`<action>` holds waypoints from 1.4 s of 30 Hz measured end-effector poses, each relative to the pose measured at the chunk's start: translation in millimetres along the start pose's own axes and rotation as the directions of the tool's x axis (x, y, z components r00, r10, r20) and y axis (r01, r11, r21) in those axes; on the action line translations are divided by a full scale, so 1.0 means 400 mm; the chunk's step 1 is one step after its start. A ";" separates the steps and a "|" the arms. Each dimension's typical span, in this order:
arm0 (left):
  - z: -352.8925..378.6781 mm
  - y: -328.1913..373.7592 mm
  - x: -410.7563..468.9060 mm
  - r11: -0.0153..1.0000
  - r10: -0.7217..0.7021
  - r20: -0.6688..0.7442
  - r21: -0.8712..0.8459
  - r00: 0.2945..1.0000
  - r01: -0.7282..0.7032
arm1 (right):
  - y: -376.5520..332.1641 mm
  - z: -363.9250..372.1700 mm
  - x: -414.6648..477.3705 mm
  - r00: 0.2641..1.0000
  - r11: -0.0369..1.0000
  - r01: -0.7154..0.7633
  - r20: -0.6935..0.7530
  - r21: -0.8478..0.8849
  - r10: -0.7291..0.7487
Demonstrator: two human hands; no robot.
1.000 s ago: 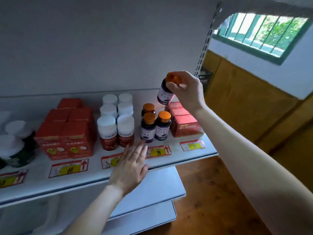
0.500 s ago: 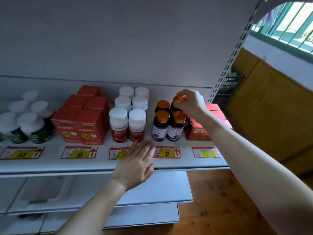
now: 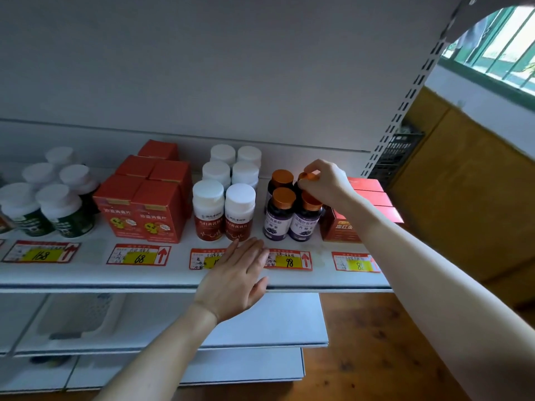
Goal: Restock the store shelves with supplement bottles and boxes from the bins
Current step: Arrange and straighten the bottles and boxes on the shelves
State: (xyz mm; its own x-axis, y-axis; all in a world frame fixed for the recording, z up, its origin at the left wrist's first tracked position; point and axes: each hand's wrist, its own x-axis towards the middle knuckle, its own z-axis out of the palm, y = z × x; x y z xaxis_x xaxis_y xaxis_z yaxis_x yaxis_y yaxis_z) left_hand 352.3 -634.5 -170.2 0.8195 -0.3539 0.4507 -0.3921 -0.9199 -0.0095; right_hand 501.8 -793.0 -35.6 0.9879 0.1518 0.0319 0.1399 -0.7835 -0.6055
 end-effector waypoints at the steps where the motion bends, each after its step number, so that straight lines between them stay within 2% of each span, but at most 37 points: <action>1: -0.001 0.000 0.000 1.000 0.000 0.003 -0.001 1.000 0.000 | -0.001 0.001 -0.001 1.000 1.000 -0.001 0.000 0.002 0.001; 10: -0.013 0.002 0.005 1.000 -0.018 -0.002 -0.017 1.000 0.018 | -0.001 -0.010 -0.018 0.996 0.997 0.073 -0.054 -0.034 -0.074; 17: -0.057 0.034 0.025 0.991 -0.054 -0.068 -0.128 0.996 0.045 | -0.003 -0.030 -0.039 0.984 0.989 0.149 -0.099 0.004 -0.148; 22: -0.080 0.069 0.038 0.989 -0.072 -0.002 -0.131 0.997 0.071 | -0.015 -0.049 -0.052 0.967 0.978 0.209 -0.150 0.008 -0.205; 29: -0.114 0.114 0.072 0.989 -0.021 0.061 -0.143 0.998 0.029 | 0.006 -0.116 -0.091 0.955 0.986 0.164 -0.245 -0.024 -0.165; 35: -0.125 0.181 0.133 0.962 -0.043 0.080 -0.267 0.996 0.063 | 0.091 -0.178 -0.135 0.956 0.996 0.082 -0.279 -0.026 -0.086; 38: -0.135 0.230 0.177 0.900 -0.117 0.094 -0.411 0.989 0.145 | 0.134 -0.206 -0.141 0.952 0.999 0.047 -0.303 -0.008 -0.047; 42: -0.129 0.280 0.276 0.736 -0.275 0.157 -0.601 0.948 0.313 | 0.201 -0.226 -0.125 0.951 0.998 0.026 -0.309 0.052 -0.009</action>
State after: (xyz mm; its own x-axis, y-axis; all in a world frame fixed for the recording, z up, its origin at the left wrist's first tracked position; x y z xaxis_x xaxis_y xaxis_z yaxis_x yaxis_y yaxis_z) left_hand 377.2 -767.9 -75.5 0.9508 -0.1088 0.2899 -0.2829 -0.6861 0.6702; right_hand 469.6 -918.0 -13.8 0.9591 -0.0349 0.2808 0.1616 -0.7471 -0.6448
